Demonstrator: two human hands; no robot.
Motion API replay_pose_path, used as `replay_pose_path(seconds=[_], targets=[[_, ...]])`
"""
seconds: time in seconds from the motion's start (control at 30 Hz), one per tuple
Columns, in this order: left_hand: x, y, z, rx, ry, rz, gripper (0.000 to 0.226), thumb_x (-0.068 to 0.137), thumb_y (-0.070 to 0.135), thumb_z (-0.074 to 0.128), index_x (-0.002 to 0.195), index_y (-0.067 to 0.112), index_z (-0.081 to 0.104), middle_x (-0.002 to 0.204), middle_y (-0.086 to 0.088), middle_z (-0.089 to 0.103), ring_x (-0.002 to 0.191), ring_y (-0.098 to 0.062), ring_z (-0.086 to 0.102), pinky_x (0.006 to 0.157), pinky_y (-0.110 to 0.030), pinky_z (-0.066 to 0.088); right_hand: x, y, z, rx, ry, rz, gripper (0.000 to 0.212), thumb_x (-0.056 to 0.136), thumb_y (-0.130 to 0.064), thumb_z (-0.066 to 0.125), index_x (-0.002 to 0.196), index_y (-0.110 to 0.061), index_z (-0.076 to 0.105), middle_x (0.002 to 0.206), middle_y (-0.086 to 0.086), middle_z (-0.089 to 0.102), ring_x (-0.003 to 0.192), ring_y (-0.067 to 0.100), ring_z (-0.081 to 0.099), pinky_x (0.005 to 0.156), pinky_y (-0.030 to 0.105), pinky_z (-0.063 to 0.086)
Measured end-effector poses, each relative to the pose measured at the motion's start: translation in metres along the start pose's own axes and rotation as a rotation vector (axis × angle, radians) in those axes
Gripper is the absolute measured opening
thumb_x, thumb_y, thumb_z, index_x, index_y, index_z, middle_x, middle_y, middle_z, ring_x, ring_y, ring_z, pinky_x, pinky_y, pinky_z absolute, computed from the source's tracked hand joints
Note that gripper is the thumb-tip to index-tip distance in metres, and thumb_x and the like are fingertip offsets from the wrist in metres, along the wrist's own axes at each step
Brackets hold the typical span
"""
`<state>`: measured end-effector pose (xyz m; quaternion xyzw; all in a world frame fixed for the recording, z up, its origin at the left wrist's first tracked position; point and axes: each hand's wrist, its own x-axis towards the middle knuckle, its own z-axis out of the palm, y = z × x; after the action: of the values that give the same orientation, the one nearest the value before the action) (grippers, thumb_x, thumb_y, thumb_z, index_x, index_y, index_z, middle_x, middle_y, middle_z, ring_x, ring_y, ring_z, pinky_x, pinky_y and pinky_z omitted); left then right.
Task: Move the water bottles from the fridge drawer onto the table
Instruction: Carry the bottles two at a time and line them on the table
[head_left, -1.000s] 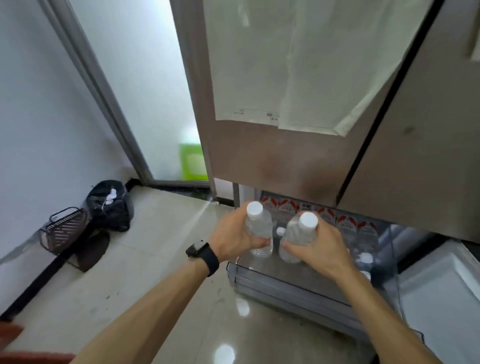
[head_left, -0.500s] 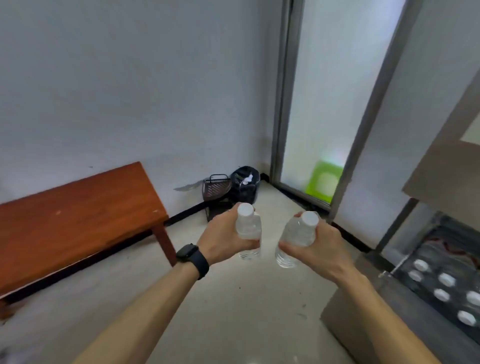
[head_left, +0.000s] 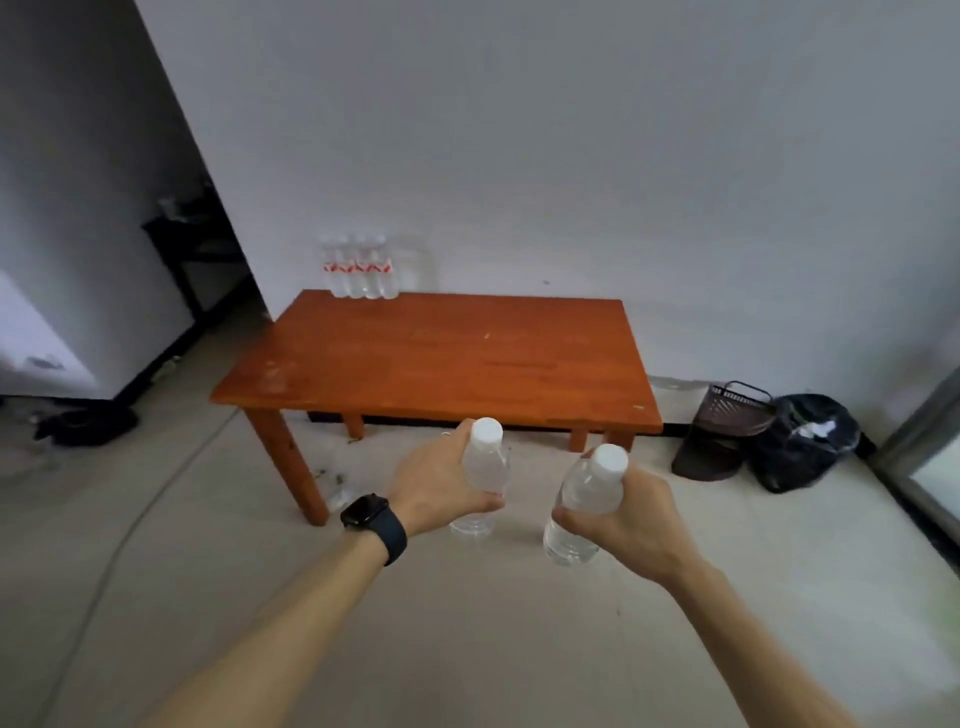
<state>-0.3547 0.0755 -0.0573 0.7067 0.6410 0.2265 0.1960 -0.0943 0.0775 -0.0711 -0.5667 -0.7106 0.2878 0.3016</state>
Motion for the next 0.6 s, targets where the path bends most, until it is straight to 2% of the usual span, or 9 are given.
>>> replay_pose_path(seconds=[0.07,0.13,0.23,0.3,0.43,0.5,0.6], targets=[[0.003,-0.033,-0.025,0.021,0.038,-0.048,0.069,0.065,0.058,0.08,0.118,0.044,0.039,0.089,0.018,0.056,0.079,0.0,0.054,0.061,-0.021,0.042,0.026,-0.021,0.029,0.015,-0.065,-0.018,0.053,0.052,-0.064,0.081,0.093,-0.044,0.055,0.085,-0.019,0.066,0.078,0.003,0.066,0.059,0.021,0.054],[0.009,-0.061,-0.046,0.032,0.063,-0.092,0.066,0.065,0.058,0.08,0.114,0.046,0.037,0.087,0.019,0.055,0.076,0.002,0.053,0.057,-0.019,0.038,0.053,-0.037,0.053,0.009,-0.111,-0.061,0.055,0.051,-0.067,0.08,0.093,-0.045,0.053,0.085,-0.021,0.064,0.078,0.001,0.064,0.06,0.017,0.048],[0.025,-0.103,-0.07,0.079,0.094,-0.137,0.065,0.064,0.063,0.077,0.113,0.047,0.036,0.086,0.018,0.058,0.075,0.002,0.056,0.057,-0.022,0.044,0.096,-0.056,0.087,0.012,-0.181,-0.104,0.058,0.053,-0.067,0.081,0.097,-0.045,0.05,0.088,-0.02,0.065,0.082,0.001,0.063,0.067,0.023,0.052],[0.044,-0.13,-0.083,0.098,0.109,-0.173,0.062,0.064,0.064,0.076,0.11,0.046,0.038,0.083,0.018,0.058,0.071,0.001,0.057,0.054,-0.021,0.042,0.129,-0.065,0.108,0.013,-0.195,-0.117,0.057,0.053,-0.067,0.082,0.095,-0.044,0.051,0.088,-0.019,0.064,0.082,0.002,0.062,0.068,0.026,0.054],[0.088,-0.184,-0.108,0.081,0.147,-0.252,0.059,0.061,0.063,0.074,0.108,0.048,0.041,0.084,0.018,0.063,0.073,-0.002,0.063,0.061,-0.028,0.056,0.198,-0.081,0.145,0.071,-0.224,-0.147,0.055,0.054,-0.063,0.082,0.095,-0.043,0.052,0.095,-0.029,0.06,0.09,-0.009,0.057,0.062,0.02,0.049],[0.112,-0.21,-0.122,0.082,0.156,-0.277,0.056,0.062,0.062,0.073,0.107,0.046,0.044,0.088,0.019,0.063,0.077,-0.004,0.064,0.064,-0.028,0.055,0.23,-0.09,0.16,0.086,-0.218,-0.145,0.054,0.053,-0.064,0.081,0.094,-0.044,0.052,0.094,-0.029,0.06,0.091,-0.012,0.056,0.061,0.016,0.044],[0.148,-0.246,-0.142,0.082,0.145,-0.299,0.042,0.066,0.06,0.068,0.096,0.038,0.049,0.082,0.015,0.06,0.074,-0.007,0.063,0.06,-0.023,0.049,0.28,-0.105,0.181,0.097,-0.25,-0.129,0.056,0.052,-0.065,0.08,0.096,-0.043,0.054,0.091,-0.021,0.063,0.086,-0.006,0.06,0.065,0.02,0.05]])
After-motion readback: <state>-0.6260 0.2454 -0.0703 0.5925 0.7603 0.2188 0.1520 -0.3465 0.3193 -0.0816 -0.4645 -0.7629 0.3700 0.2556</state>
